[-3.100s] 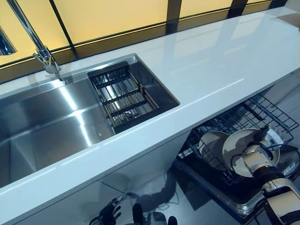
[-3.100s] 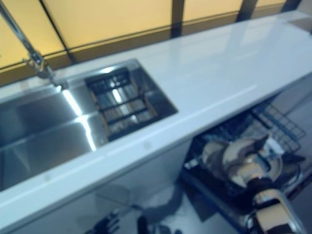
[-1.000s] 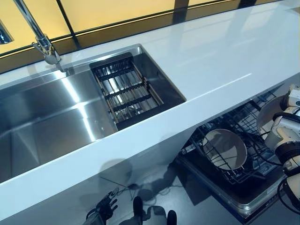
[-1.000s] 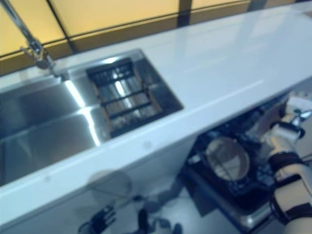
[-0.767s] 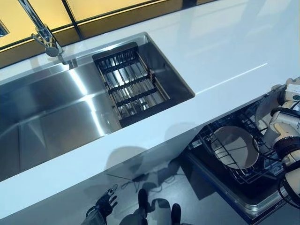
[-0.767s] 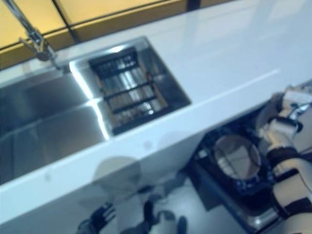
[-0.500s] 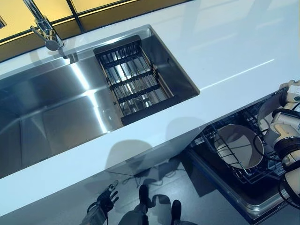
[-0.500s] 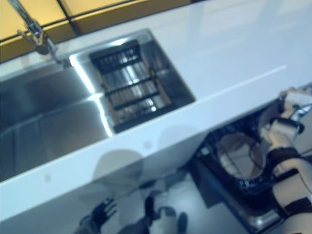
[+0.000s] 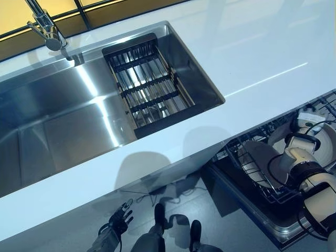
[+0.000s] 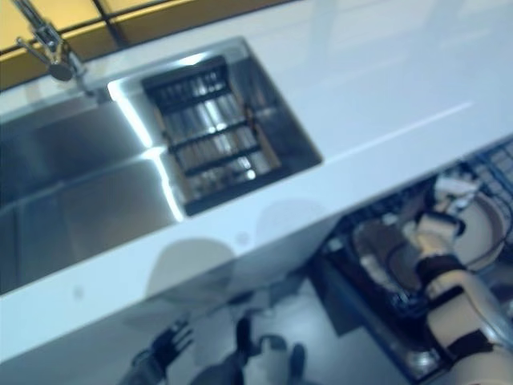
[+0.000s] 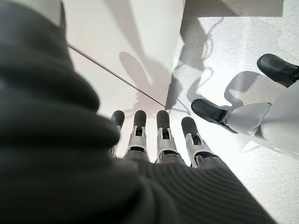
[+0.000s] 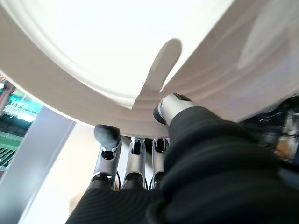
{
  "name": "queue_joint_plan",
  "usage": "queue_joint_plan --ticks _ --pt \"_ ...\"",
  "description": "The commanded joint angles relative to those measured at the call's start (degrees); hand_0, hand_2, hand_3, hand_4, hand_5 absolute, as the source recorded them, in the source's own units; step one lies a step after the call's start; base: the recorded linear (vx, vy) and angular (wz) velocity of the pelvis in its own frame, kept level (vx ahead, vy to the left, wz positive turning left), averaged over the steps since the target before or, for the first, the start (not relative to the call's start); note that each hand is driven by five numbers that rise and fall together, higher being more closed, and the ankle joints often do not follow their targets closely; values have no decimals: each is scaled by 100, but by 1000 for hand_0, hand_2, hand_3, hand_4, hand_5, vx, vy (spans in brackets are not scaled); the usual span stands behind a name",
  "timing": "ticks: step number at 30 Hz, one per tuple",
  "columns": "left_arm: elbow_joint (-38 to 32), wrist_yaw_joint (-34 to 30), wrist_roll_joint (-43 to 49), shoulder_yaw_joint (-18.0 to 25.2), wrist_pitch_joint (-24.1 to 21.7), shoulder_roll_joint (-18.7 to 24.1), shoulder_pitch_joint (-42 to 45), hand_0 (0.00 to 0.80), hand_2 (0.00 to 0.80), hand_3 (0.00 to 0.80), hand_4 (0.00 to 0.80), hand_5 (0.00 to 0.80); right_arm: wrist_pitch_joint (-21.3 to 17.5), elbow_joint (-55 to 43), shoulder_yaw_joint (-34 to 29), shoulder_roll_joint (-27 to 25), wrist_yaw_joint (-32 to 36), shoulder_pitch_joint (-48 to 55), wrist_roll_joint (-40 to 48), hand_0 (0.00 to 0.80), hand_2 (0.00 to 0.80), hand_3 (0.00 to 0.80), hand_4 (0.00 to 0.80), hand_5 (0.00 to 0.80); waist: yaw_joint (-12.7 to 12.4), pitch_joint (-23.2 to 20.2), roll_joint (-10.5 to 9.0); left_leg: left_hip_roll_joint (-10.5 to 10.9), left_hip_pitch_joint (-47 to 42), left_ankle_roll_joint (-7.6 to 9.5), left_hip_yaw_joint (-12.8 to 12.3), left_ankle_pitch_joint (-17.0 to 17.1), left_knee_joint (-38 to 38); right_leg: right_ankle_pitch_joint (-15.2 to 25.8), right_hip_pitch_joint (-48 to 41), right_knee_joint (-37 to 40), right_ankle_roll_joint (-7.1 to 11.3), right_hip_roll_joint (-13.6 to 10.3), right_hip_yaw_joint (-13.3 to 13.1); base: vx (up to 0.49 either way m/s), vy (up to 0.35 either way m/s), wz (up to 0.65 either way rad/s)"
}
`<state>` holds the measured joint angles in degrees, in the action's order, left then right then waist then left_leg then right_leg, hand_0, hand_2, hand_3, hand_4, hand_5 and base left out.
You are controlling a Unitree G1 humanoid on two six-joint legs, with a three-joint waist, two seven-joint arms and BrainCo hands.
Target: Take plates into dishwasher
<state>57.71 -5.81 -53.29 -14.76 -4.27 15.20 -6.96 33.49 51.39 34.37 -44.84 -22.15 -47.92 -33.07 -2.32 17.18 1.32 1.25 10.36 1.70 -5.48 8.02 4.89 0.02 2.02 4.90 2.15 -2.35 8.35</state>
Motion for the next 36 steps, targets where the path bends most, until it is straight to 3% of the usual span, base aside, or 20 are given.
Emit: queue_joint_plan --ticks 1,12,13,14,15,16,17,19,36 --pt "87 -13 -53 -163 -150 -80 -156 0 0 0 0 0 9 -275 115 -246 156 -233 -277 800 800 800 800 800 -34 -124 -77 390 -510 282 -16 -984 11 370 414 10 154 91 10 0 0 0" --pt "129 -1 232 84 -171 -70 -8 0 0 0 0 0 132 -1066 -317 -543 705 205 56 800 800 800 800 800 92 -253 -274 339 -664 280 -141 -1052 11 370 299 10 163 131 -136 0 3 -3" --pt "150 18 243 102 -180 -75 -7 0 0 0 0 0 151 -1123 -373 -580 725 211 48 734 734 734 734 734 114 -269 -292 334 -684 279 -153 -1062 11 366 285 10 163 137 -160 0 0 0" --pt "154 19 246 103 -180 -76 -7 0 0 0 0 0 150 -1134 -386 -586 738 215 43 722 722 722 722 722 115 -271 -295 333 -688 279 -156 -1063 11 365 282 10 163 138 -164 12 6 -3" --pt "186 30 266 123 -195 -85 -4 0 0 0 0 0 162 -1199 -472 -649 782 236 67 515 515 515 515 515 139 -296 -320 327 -713 275 -176 -1074 11 359 260 10 164 146 -187 10 3 -6" --pt "185 38 272 129 -191 -88 0 0 0 0 0 0 168 -1219 -491 -665 799 242 55 433 433 433 433 433 144 -304 -324 325 -720 273 -180 -1076 11 359 254 10 165 148 -195 15 5 -10" --pt "182 53 286 146 -183 -92 7 0 0 0 0 0 204 -1257 -531 -694 834 256 37 97 97 97 97 97 154 -322 -333 321 -733 270 -187 -1078 11 359 243 10 165 153 -210 13 4 -9" --pt "184 73 325 177 -165 -96 24 0 0 0 0 0 264 -1302 -633 -749 927 300 43 0 0 0 0 0 173 -364 -356 316 -759 265 -195 -1090 11 351 220 10 169 162 -235 19 0 -7" --pt "251 110 446 201 -134 -77 88 0 0 0 0 0 302 -1028 -930 -1419 920 134 175 0 0 0 0 0 250 -527 -453 282 -889 241 -237 -1126 11 318 110 10 161 201 -320 6 -2 -3"
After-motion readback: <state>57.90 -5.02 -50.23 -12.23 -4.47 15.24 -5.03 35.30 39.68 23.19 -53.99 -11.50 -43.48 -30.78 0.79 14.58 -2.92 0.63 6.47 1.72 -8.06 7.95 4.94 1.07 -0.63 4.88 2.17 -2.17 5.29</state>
